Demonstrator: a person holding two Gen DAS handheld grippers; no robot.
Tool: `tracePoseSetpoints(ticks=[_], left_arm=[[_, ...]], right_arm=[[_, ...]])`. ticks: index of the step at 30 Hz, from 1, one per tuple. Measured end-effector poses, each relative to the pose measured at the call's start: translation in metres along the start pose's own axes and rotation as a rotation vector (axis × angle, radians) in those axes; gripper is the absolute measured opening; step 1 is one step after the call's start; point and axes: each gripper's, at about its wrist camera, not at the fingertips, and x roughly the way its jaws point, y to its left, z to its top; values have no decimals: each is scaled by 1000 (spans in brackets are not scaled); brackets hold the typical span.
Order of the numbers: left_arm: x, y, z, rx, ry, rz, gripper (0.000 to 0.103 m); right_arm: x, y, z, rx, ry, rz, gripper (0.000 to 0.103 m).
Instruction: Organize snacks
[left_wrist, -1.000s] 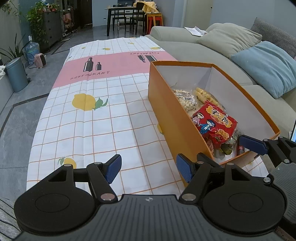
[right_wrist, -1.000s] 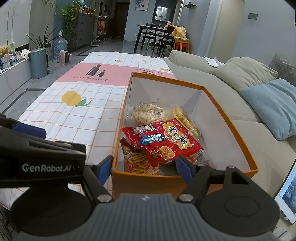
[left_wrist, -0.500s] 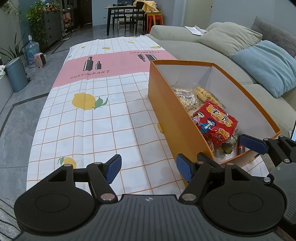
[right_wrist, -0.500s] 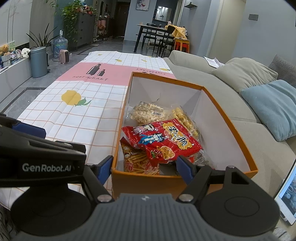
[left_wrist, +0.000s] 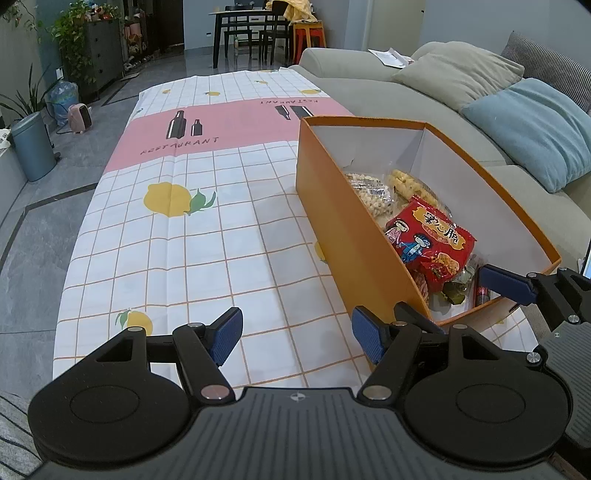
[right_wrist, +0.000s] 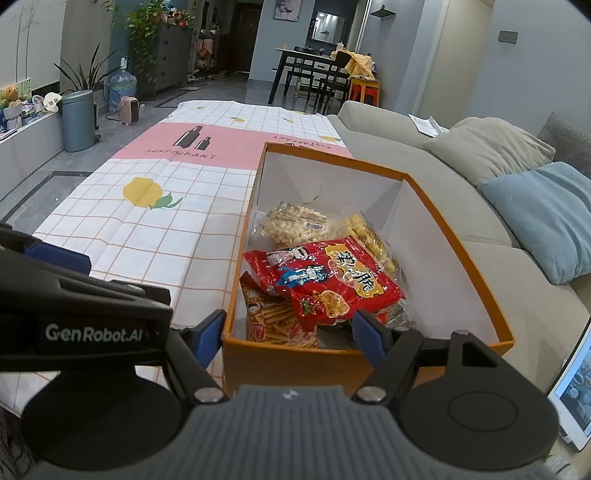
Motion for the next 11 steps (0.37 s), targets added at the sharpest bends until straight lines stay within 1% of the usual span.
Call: tracePoseSetpoints(ticks=[11], left_arm=[[1, 1, 0, 0, 6, 1, 80]], right_arm=[[1, -1, 0, -8, 0, -1, 73]])
